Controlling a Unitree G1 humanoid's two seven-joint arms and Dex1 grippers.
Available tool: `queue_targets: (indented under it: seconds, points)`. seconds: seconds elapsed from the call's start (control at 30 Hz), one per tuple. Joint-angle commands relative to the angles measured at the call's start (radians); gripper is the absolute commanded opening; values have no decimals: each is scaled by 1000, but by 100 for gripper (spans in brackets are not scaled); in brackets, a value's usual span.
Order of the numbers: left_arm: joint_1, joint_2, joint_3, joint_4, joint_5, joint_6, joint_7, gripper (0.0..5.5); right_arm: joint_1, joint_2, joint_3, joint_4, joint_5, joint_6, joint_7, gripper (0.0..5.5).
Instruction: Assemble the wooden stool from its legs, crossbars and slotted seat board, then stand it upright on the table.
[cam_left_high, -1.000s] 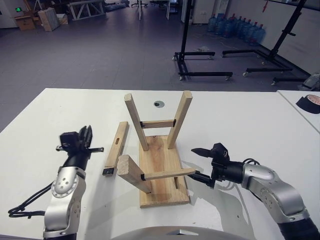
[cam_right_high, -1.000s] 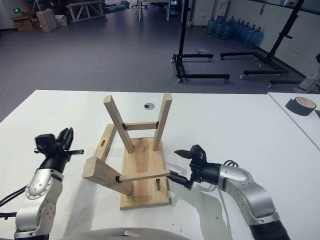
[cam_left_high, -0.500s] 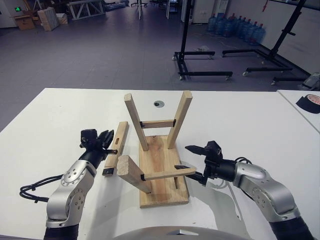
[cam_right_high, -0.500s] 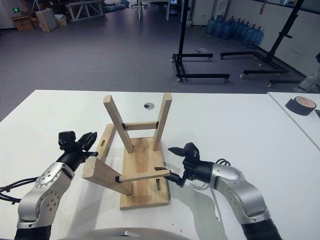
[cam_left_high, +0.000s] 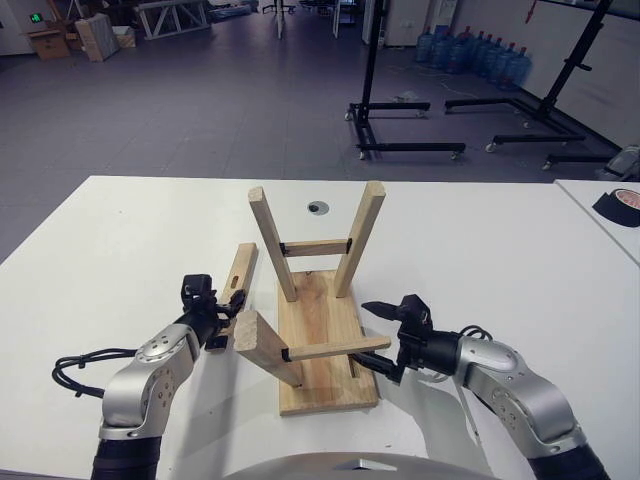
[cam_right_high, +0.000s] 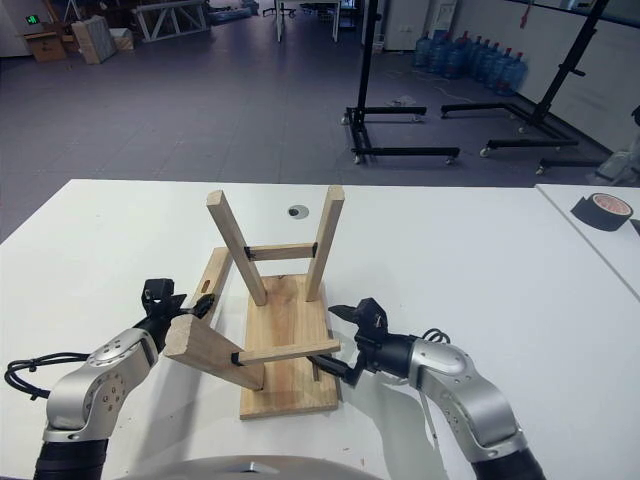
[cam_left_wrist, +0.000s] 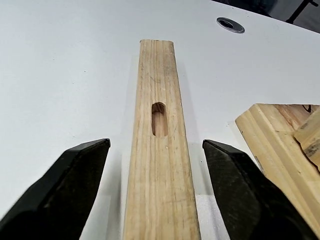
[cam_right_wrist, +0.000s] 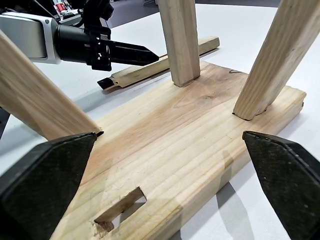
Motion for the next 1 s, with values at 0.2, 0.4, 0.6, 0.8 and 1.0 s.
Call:
queue_targets:
  seconds: [0.2,0.4,0.6,0.8,1.0]
  points:
    - [27,3,-25,37,42,38,-19,423,-16,-8,-8,-10,1,24,-8,540]
    - [43,28,-49,68,92,24,-23,330,-22,-5,-14,-13,4,31,-11,540]
    - [60,60,-81,90,158,-3,-38,229,-20,-2,-18,-25,9,34,-18,540]
    - [41,21,-37,81,173,-103,-24,207,-22,-1,-21,-26,17,31,-24,540]
    - [-21,-6,86,35,156,-373,-32,206,-36,2,-68,-27,57,38,-17,540]
